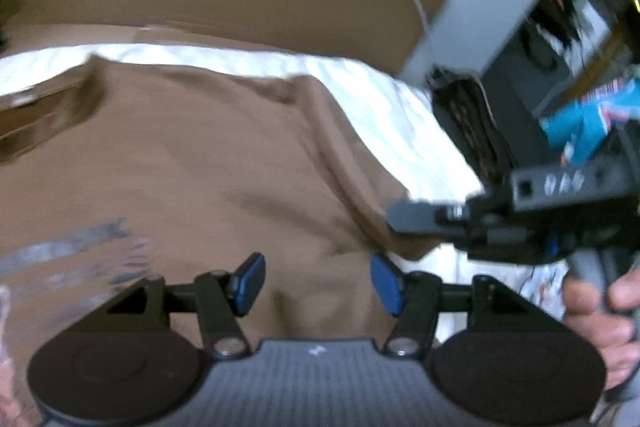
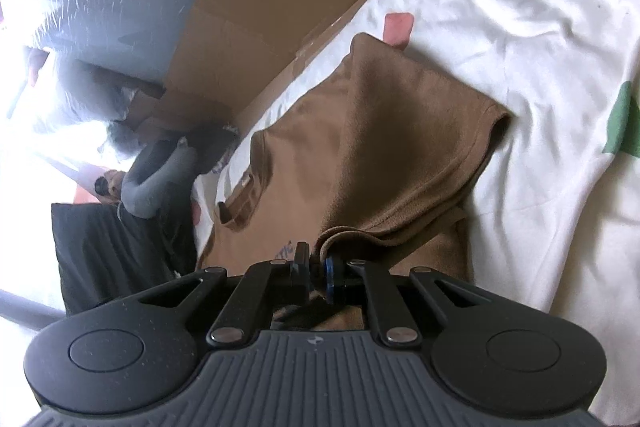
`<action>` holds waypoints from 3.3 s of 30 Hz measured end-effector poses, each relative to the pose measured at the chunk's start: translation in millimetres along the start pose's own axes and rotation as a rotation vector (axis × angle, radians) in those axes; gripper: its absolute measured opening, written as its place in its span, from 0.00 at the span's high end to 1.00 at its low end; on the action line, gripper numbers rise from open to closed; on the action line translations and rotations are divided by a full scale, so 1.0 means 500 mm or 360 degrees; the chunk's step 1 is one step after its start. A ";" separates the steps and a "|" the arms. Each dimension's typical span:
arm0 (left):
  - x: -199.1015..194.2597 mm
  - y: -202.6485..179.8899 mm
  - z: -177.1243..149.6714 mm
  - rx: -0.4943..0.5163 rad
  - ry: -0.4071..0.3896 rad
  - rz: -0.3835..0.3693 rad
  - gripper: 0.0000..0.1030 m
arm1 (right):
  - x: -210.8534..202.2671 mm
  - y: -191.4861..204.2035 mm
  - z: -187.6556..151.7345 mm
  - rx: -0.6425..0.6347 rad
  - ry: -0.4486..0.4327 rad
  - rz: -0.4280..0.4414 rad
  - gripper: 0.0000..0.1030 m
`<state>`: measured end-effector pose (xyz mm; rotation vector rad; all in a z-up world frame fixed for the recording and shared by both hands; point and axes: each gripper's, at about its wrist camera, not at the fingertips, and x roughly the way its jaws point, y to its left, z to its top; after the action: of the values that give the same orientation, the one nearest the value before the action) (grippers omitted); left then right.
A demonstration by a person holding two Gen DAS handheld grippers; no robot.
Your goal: Fold clothes
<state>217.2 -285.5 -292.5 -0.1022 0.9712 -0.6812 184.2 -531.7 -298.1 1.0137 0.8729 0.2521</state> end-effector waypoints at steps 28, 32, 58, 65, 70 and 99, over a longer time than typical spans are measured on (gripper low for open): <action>-0.011 0.034 0.026 -0.0140 -0.0010 0.0172 0.41 | -0.077 -0.065 0.020 -0.0166 -0.0256 -0.0438 0.64; 0.011 0.042 0.018 -0.0149 0.0028 0.0178 0.41 | -0.067 -0.090 0.045 -0.0077 -0.0282 -0.0402 0.64; 0.051 0.047 0.158 -0.0110 -0.0039 0.0123 0.92 | -0.053 -0.100 0.132 0.0074 -0.0358 -0.0304 0.99; 0.117 0.027 0.241 -0.0034 -0.0024 0.0130 0.97 | -0.091 -0.055 0.156 0.0011 -0.0414 -0.0234 1.00; 0.168 0.027 0.276 -0.0023 0.0026 0.0143 0.98 | -0.109 -0.047 0.161 0.0043 -0.0428 -0.0158 1.00; 0.346 0.074 0.311 -0.0319 0.0182 0.0107 0.99 | -0.062 0.050 0.186 0.0013 -0.0393 0.0236 1.00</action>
<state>423.0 -389.2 -342.3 -0.2077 1.1471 -0.5313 237.6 -594.8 -239.8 1.0926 0.5762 0.2424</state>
